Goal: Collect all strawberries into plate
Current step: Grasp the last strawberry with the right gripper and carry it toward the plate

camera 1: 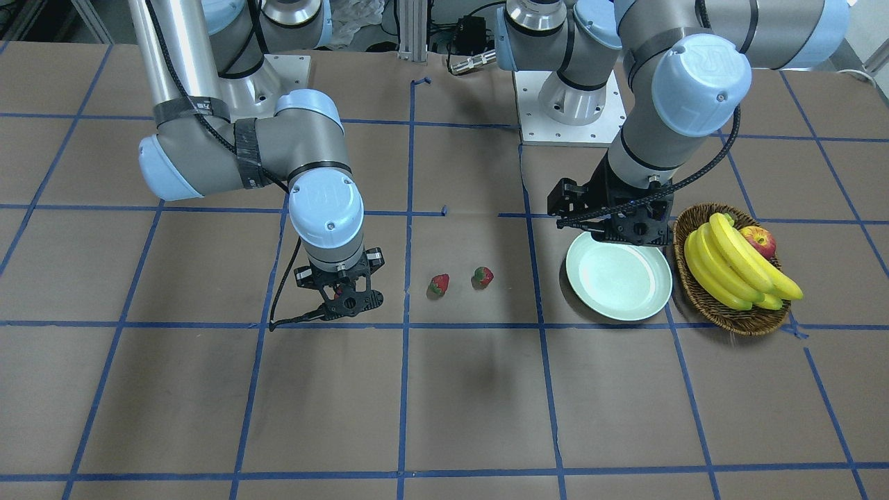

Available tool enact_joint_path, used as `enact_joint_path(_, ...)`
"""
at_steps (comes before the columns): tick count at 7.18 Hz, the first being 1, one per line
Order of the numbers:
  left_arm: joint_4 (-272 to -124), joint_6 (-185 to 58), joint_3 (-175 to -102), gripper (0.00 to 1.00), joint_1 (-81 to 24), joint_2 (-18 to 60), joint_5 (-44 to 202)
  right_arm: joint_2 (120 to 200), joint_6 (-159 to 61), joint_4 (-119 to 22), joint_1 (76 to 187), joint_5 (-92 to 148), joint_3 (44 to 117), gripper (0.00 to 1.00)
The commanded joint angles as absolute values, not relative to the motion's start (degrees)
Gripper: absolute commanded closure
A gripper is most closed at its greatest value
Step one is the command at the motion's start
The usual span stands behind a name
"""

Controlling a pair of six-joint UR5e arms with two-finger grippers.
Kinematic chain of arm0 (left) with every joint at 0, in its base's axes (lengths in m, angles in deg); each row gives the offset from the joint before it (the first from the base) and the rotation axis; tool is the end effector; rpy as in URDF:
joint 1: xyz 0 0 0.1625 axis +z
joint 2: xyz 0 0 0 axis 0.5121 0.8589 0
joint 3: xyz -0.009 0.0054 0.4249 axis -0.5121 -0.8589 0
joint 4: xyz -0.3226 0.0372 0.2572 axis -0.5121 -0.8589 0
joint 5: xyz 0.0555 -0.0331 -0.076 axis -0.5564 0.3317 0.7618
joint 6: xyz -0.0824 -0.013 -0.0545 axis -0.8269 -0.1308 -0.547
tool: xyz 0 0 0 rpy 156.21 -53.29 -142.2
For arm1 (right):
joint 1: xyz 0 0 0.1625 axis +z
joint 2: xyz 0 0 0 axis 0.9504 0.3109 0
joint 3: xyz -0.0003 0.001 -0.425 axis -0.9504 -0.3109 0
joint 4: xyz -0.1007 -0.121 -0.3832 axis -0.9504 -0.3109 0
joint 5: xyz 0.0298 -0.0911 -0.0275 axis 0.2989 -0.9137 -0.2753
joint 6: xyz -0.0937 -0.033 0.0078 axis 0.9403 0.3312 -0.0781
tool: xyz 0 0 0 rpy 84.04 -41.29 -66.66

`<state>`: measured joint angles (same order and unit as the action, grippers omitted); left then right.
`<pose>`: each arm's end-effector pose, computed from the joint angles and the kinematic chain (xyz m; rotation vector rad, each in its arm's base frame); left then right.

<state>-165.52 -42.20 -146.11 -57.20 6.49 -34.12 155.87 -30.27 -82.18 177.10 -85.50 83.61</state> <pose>-0.1126 -0.5085 0.3817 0.1273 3.1119 0.2136 0.2842 -0.5383 0.2395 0.4725 -3.0733 -0.2583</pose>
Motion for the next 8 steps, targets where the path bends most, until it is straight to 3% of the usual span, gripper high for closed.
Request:
enact_joint_path(1, -164.93, -42.17, -146.06, 0.0, -57.17, 6.42, -34.16, 155.51, -30.77, -82.43, 178.66, -81.14, 79.22, 1.0)
enact_joint_path(4, -163.26, -42.26, -146.06, 0.0, -57.17, 6.07, -34.07, 151.4, -35.06, -82.96, 186.03, -79.89, 74.03, 1.0)
enact_joint_path(8, -162.12, -42.08, -146.41, 0.0, -57.09, 6.6, -34.07, 147.52, -35.69, -86.91, 191.67, -78.05, 73.31, 1.0)
